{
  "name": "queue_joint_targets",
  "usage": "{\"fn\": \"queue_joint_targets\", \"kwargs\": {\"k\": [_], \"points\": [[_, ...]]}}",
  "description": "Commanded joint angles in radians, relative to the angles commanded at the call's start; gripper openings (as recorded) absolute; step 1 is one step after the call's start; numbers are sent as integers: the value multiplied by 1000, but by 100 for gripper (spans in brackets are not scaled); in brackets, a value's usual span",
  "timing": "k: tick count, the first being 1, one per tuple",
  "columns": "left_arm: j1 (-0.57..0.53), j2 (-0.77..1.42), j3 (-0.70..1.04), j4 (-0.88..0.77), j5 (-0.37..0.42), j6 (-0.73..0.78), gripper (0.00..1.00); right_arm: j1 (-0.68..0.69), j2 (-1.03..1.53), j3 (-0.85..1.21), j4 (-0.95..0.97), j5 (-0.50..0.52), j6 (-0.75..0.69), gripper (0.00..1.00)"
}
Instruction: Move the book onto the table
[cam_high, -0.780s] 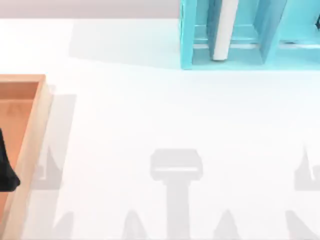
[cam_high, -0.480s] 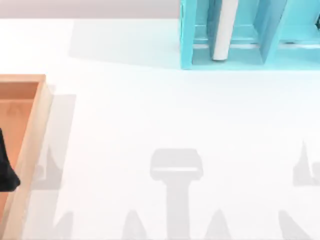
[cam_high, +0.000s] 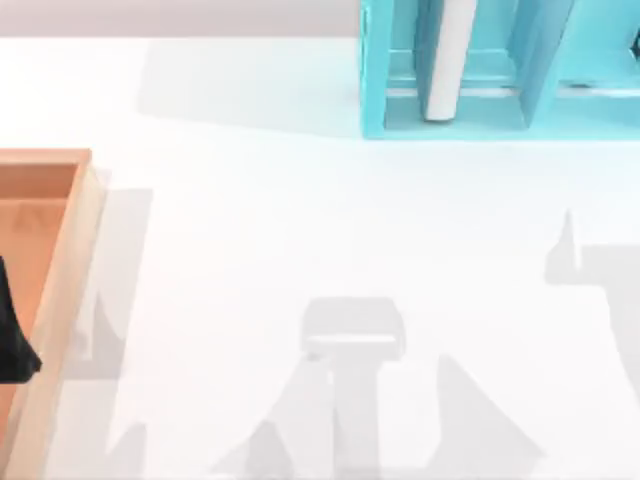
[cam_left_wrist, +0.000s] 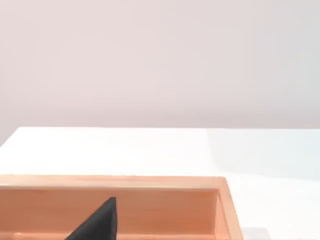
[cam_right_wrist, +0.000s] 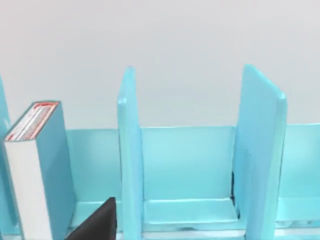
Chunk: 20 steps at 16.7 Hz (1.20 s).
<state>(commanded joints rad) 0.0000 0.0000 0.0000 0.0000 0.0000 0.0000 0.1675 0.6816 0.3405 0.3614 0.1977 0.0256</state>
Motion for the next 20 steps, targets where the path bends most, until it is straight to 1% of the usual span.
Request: {"fn": "queue_joint_targets", "kwargs": {"k": [7,11,14,16,20], "points": [[0,0,0,0,0,0,100,176,813,326,347,189,24,100],[0,0,0,0,0,0,100,263,1200,494,525,283,38,100],[0,0,0,0,0,0,100,313,1404,596,633,338,47,100],[0,0,0,0,0,0,100,337,1493,646,687,364,52,100],[0,0,0,0,0,0,100,355,1553,685,727,382,56,100]]}}
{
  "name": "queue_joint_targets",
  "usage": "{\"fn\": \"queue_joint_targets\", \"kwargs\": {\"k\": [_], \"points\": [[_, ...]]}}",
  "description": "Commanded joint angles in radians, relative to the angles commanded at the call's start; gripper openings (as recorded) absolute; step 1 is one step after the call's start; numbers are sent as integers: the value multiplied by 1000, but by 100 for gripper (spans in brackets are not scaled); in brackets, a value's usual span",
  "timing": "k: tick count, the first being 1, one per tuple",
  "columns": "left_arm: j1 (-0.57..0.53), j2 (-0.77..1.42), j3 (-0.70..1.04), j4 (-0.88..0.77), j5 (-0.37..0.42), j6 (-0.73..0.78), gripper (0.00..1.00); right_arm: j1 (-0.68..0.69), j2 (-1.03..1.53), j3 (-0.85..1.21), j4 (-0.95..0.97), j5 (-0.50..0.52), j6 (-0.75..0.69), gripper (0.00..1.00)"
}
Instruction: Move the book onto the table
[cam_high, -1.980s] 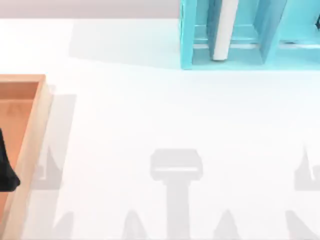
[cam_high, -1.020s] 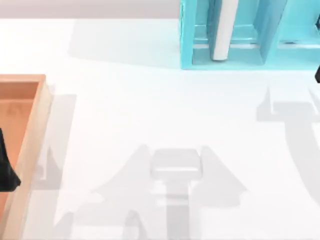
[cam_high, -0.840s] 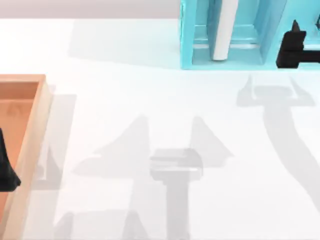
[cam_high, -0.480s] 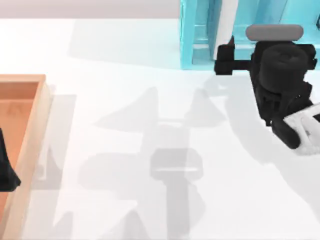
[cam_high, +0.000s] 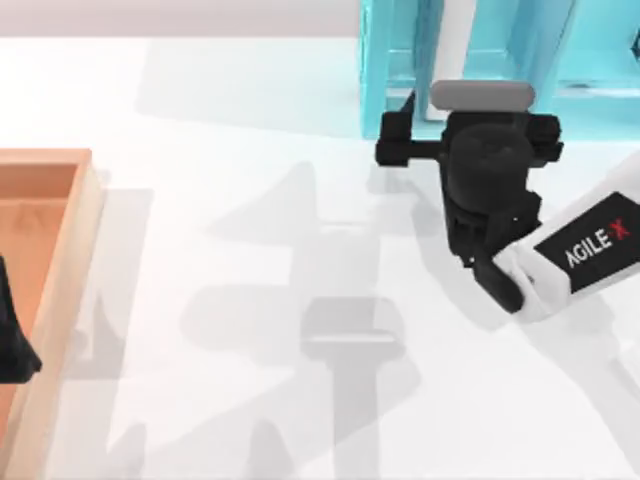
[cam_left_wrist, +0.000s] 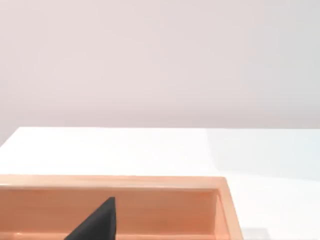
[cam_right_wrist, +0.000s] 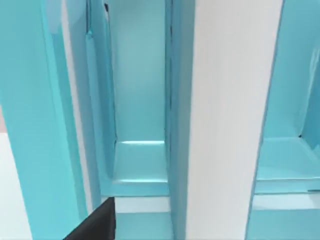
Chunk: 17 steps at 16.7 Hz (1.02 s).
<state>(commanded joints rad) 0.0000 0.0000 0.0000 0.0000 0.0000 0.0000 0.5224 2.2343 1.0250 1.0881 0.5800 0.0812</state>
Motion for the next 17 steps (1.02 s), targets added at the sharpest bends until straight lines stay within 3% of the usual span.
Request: {"fn": "queue_joint_targets", "kwargs": {"k": [7,17], "points": [[0,0,0,0,0,0,100,-12,17,33,-16,-11,-2,100],[0,0,0,0,0,0,100,-105,229,430,-191,-102,-17,100]]}}
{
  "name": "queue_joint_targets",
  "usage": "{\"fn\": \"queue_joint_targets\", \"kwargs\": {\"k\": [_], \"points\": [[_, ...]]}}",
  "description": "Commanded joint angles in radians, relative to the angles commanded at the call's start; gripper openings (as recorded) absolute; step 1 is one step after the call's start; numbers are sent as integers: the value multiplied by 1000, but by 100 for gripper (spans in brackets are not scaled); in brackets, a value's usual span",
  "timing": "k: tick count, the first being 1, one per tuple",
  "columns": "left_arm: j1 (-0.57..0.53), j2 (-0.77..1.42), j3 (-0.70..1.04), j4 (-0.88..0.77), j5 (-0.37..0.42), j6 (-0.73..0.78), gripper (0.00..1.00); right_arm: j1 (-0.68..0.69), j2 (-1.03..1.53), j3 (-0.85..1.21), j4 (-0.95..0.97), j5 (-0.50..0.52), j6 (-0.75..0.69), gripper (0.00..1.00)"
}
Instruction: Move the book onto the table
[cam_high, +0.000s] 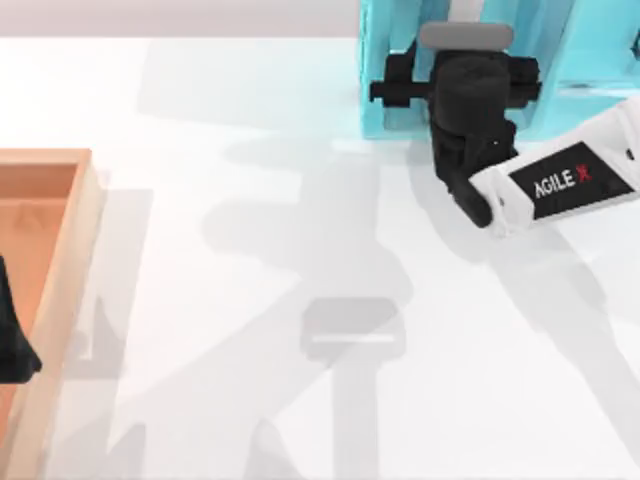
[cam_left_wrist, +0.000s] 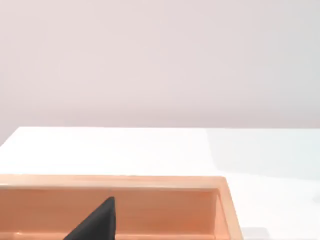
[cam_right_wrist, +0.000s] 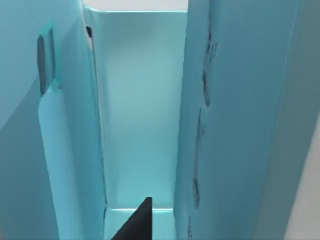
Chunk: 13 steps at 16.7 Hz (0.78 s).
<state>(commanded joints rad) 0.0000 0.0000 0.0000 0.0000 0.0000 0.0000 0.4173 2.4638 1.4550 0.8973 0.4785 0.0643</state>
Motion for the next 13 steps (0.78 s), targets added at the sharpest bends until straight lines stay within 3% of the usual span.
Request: {"fn": "queue_joint_targets", "kwargs": {"k": [6,13], "points": [[0,0,0,0,0,0,100,-8,15,30,-14,-8,-1,100],[0,0,0,0,0,0,100,-8,15,30,-14,-8,-1,47]]}}
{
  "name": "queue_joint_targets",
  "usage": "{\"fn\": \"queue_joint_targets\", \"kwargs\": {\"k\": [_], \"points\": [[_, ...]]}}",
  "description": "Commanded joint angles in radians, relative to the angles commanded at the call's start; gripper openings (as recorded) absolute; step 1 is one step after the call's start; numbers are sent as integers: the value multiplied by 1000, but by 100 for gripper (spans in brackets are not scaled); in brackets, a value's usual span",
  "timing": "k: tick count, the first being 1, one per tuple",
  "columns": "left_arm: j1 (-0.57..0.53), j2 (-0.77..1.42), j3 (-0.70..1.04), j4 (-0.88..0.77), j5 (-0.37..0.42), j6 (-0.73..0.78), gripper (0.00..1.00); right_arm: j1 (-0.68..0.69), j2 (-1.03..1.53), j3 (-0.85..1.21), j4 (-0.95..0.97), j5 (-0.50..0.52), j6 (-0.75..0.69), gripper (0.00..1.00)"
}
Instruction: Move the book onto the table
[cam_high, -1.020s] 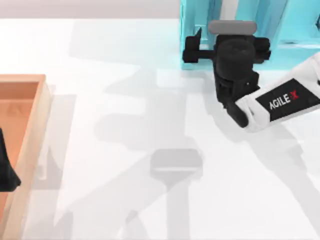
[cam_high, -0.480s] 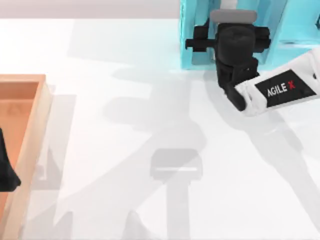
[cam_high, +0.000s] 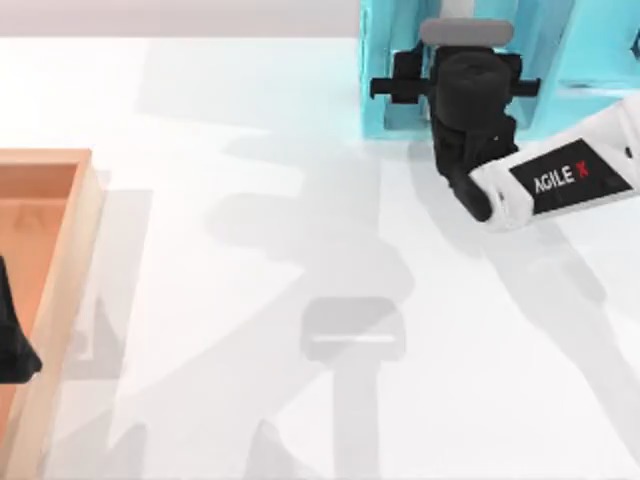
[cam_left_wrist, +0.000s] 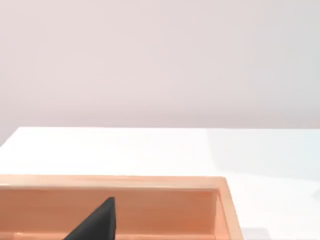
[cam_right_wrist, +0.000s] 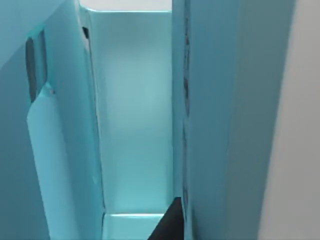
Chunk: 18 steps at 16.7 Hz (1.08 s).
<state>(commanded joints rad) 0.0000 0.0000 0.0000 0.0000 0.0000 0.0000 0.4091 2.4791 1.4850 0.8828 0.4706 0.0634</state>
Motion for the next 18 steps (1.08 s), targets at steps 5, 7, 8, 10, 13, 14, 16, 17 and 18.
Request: {"fn": "queue_joint_targets", "kwargs": {"k": [5,7,8,10,13,14,16,17,18], "points": [[0,0,0,0,0,0,100,0,0,0,0,0,0,10],[0,0,0,0,0,0,100,0,0,0,0,0,0,0],[0,0,0,0,0,0,100,0,0,0,0,0,0,0],[0,0,0,0,0,0,100,0,0,0,0,0,0,0],[0,0,0,0,0,0,100,0,0,0,0,0,0,0],[0,0,0,0,0,0,100,0,0,0,0,0,0,0],[0,0,0,0,0,0,100,1,-4,-2,-1,1,1,0],[0,0,0,0,0,0,100,4,-15,-8,-6,4,3,0],[0,0,0,0,0,0,100,9,-38,-19,-17,11,5,0]]}}
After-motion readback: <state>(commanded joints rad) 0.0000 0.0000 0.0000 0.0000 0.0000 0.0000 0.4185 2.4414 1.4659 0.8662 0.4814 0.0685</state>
